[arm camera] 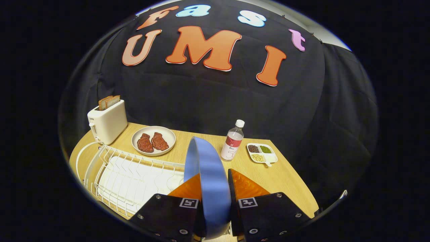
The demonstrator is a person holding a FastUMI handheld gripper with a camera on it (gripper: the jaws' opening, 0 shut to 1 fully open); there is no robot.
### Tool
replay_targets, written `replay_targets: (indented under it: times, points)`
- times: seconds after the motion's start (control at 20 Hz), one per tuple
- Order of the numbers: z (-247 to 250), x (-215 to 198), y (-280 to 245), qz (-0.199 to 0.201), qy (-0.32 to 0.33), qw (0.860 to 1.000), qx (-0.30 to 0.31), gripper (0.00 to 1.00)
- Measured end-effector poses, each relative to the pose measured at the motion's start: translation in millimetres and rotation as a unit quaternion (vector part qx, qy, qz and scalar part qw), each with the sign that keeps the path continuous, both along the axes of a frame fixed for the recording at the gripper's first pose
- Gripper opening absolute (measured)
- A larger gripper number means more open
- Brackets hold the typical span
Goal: Take the plate from the dish rack, then take the spoon from the basket and place it into the plate.
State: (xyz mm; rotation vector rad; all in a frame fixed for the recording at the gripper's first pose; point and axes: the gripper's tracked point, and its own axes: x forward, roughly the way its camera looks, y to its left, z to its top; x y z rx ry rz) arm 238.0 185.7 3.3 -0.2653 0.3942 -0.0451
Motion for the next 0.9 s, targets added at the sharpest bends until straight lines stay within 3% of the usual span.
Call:
replay_targets:
  times: [0.5,0.9]
  points:
    - [18,-77,-10,0.035,0.002,0.989,0.146,0.29]
    - [-12,-161,-4,0.074,0.026,0.949,0.306,0.29]
